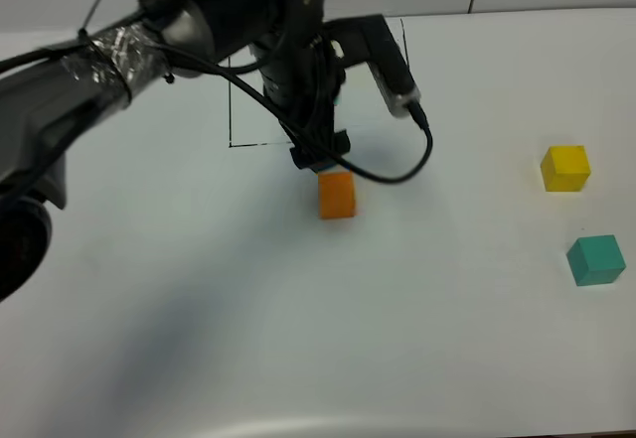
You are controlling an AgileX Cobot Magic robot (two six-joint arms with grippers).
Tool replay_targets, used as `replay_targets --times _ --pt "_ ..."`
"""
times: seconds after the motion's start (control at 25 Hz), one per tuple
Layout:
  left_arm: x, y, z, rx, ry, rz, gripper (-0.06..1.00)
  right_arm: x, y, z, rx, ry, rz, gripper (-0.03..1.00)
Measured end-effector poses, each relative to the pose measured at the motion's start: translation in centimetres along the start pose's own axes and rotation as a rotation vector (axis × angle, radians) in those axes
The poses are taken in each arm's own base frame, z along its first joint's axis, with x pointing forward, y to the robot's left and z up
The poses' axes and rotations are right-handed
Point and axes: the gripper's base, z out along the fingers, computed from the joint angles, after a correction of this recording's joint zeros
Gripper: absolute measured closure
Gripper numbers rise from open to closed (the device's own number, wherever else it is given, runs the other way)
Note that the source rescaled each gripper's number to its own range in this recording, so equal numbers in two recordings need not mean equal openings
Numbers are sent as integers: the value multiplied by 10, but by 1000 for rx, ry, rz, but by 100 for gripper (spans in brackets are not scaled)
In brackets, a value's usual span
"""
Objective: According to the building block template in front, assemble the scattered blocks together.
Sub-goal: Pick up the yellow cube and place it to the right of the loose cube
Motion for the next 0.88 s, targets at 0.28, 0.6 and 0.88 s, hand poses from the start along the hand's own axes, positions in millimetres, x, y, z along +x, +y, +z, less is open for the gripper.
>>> replay_targets --times 0.28,0.6,0.88 --pt "57 60 -33 -58 23 -384 21 0 0 0 -1 0 1 27" --pt "130 88 -70 -124 7 -626 27 0 0 0 -1 0 1 27" --pt "195 74 -106 -215 -65 -798 25 0 0 0 -1 0 1 27"
